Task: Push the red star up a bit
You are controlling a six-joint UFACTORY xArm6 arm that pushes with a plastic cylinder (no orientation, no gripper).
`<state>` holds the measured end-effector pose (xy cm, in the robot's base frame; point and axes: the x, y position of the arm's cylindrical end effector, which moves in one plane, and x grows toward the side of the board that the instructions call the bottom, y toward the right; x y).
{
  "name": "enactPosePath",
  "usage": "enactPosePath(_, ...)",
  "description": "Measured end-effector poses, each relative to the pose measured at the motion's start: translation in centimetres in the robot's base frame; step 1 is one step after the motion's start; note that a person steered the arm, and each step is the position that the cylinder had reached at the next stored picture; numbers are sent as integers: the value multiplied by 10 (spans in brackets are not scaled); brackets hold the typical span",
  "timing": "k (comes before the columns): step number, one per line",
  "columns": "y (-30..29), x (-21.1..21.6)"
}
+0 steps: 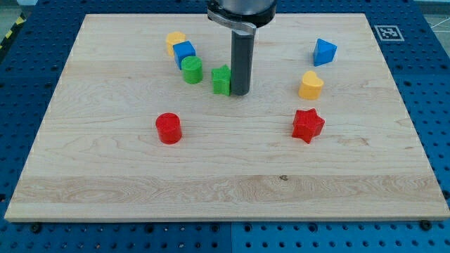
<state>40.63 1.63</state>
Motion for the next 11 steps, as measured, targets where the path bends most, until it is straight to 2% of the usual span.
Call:
enactPosePath(2,-39,0)
enactPosePath(3,-40,5)
enactPosePath(5,-51,68)
enactPosePath(7,3,123)
enactPosePath(8,47,131)
enactPosePath(10,122,97)
enactPosePath(11,128,99)
